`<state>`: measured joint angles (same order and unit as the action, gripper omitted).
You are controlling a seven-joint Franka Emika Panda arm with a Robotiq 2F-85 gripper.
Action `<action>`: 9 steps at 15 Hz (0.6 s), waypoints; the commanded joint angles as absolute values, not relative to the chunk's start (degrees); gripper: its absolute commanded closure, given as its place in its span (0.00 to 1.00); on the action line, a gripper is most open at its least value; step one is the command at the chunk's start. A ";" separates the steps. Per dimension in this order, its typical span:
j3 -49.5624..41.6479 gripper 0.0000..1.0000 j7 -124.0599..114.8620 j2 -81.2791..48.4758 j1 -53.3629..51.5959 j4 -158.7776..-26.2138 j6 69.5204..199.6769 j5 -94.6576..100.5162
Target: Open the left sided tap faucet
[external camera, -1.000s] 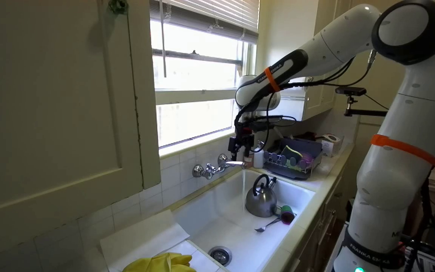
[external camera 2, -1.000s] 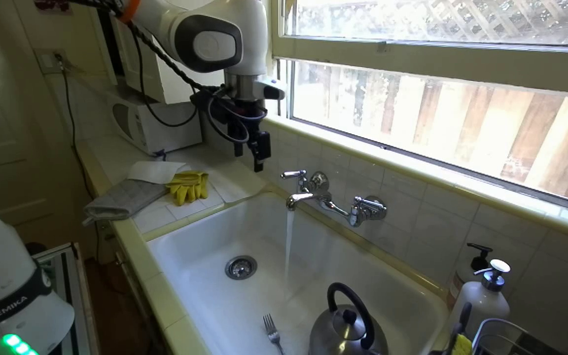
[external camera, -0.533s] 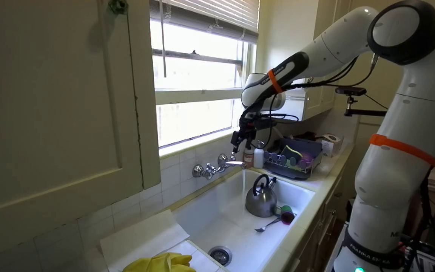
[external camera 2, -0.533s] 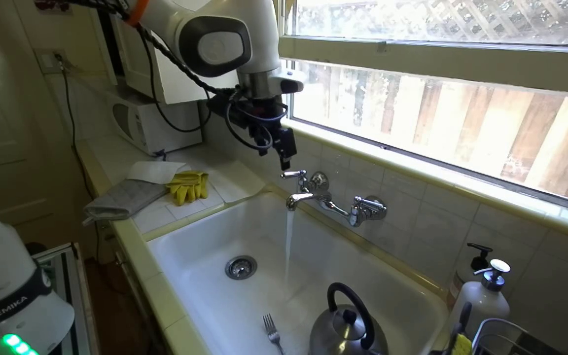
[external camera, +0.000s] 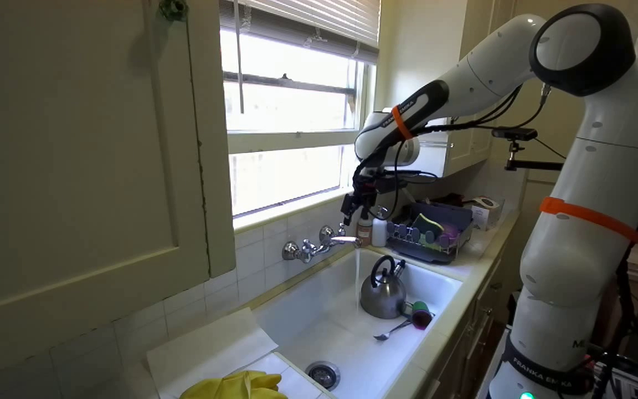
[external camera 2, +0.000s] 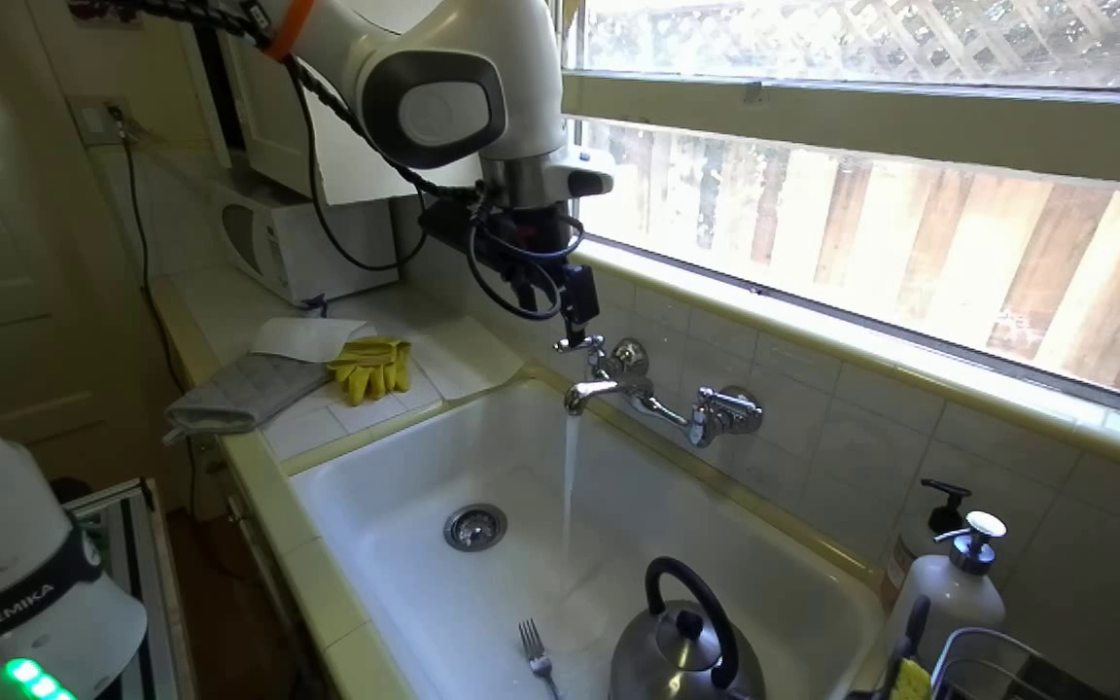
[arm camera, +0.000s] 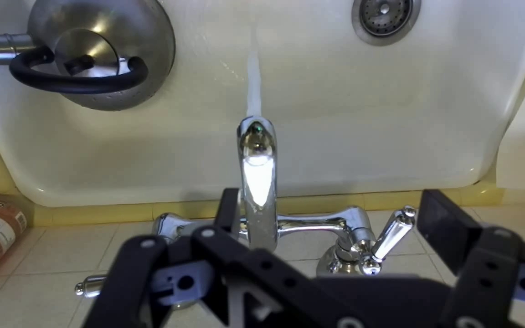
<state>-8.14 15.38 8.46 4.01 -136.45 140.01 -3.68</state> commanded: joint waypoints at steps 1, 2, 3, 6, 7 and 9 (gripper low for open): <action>-8.41 0.00 17.91 7.32 4.01 -136.10 140.85 -5.29; -8.40 0.00 18.14 7.17 4.02 -136.09 140.87 -5.43; -8.38 0.00 18.26 7.13 4.04 -136.11 140.81 -5.46; -8.34 0.00 18.63 6.93 4.04 -136.12 140.75 -5.83; -8.19 0.00 18.24 6.62 3.85 -135.96 140.89 -6.46; -7.40 0.00 14.93 5.34 3.68 -135.32 140.68 -6.55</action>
